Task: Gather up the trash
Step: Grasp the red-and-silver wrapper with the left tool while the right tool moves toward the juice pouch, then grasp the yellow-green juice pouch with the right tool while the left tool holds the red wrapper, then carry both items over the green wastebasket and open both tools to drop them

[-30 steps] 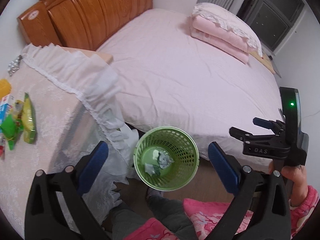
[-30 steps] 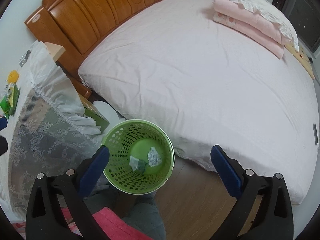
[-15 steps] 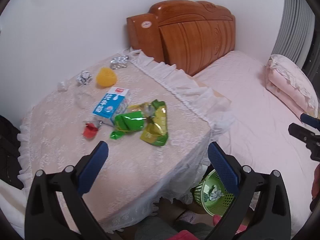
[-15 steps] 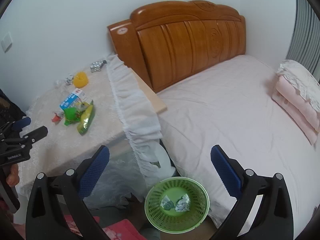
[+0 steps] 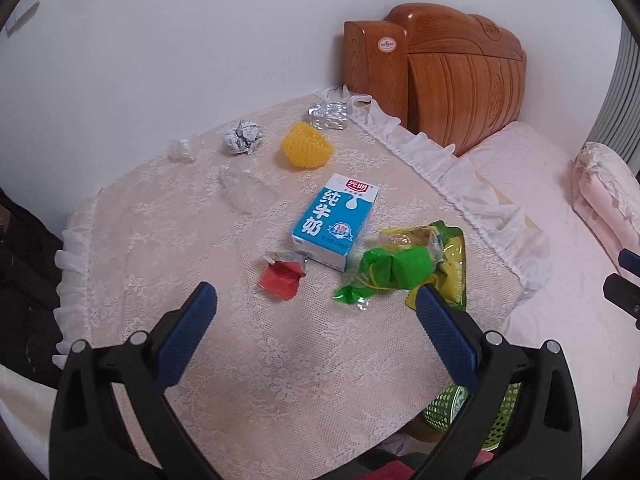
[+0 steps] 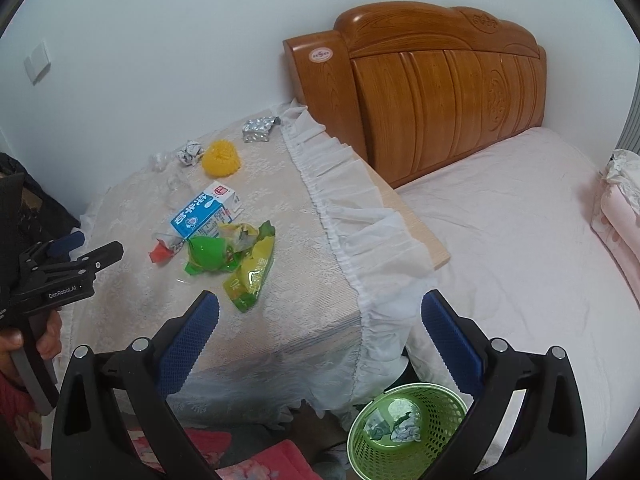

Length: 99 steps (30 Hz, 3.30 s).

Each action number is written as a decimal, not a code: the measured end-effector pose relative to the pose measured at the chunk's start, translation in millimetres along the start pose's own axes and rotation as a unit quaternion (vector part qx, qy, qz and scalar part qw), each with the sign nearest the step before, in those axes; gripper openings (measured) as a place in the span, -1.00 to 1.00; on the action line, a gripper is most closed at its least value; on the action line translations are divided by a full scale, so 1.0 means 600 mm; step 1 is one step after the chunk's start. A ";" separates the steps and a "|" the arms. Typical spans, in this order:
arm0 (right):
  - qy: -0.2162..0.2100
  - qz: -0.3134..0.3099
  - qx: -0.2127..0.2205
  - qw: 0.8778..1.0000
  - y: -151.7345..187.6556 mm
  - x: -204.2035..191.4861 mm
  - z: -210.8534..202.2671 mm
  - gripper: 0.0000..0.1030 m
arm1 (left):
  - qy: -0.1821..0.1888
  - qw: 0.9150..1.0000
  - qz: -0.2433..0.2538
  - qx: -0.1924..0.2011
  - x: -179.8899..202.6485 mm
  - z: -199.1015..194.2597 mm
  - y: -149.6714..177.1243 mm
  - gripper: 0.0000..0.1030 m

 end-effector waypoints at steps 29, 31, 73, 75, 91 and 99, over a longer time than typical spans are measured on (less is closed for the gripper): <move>0.009 -0.030 -0.089 0.996 -0.017 -0.160 0.132 0.95 | 0.054 0.993 0.036 -0.095 -0.104 0.247 -0.006 -0.13; 0.007 -0.024 -0.090 0.996 -0.018 -0.159 0.136 0.95 | 0.058 0.993 0.031 -0.094 -0.105 0.245 -0.005 -0.21; -0.042 0.005 -0.156 0.987 -0.035 -0.144 0.290 -0.37 | 0.081 0.993 0.036 -0.074 -0.083 0.135 0.021 -0.25; -0.037 0.010 -0.148 0.988 -0.036 -0.130 0.274 -0.37 | 0.083 0.993 0.043 -0.073 -0.070 0.128 0.020 -0.25; 0.060 0.102 -0.113 0.986 0.114 0.113 0.048 -0.37 | 0.200 0.961 0.170 -0.090 0.244 0.074 0.074 -0.25; 0.102 0.162 -0.119 0.974 0.211 0.234 -0.010 -0.37 | 0.257 0.924 0.254 -0.126 0.425 0.068 0.160 -0.25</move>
Point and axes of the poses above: each gripper's, at about its wrist camera, not at the fingertips, and z roughly the way its jaws point, x to its right, y to its underside, the point moved 1 cm from there along z, roughly the way its jaws point, and after that the axes turned 9 degrees about y, right-handed, at the moved point
